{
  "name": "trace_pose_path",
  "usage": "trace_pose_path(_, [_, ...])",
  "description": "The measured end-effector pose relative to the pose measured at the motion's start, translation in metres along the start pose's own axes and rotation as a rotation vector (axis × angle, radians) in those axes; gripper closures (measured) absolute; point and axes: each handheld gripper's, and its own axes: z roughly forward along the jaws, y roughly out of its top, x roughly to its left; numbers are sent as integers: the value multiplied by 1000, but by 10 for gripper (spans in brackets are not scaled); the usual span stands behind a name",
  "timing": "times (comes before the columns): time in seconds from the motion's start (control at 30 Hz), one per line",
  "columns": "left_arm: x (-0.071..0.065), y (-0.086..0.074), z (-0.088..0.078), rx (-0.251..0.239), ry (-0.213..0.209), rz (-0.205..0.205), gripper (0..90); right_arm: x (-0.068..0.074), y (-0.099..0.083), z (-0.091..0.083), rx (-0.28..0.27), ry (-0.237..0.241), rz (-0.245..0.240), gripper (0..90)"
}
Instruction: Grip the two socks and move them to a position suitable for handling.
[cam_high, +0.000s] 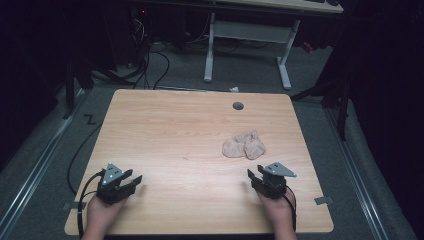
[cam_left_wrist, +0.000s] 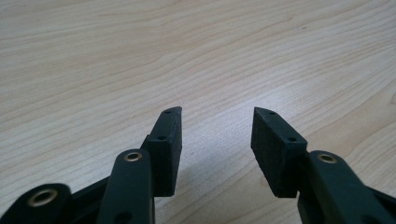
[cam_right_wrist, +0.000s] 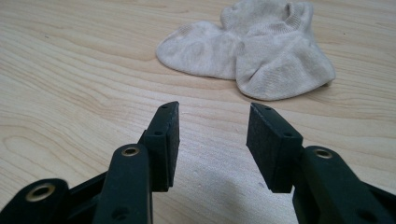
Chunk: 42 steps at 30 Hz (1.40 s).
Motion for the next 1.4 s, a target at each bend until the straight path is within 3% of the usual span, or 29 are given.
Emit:
trace_pose_path(0.73, [1,1,-5,-20,-7,27,510,8,-2,8,29,42,-29,533])
trace_pose_path(0.9, [-1,2,-4,-14,-33,19,487,11,-2,11,41,15,-39,524])
trace_pose_path(1.4, [-1,0,-4,-11,-45,19,443,1,27,20,64,-10,-35,506])
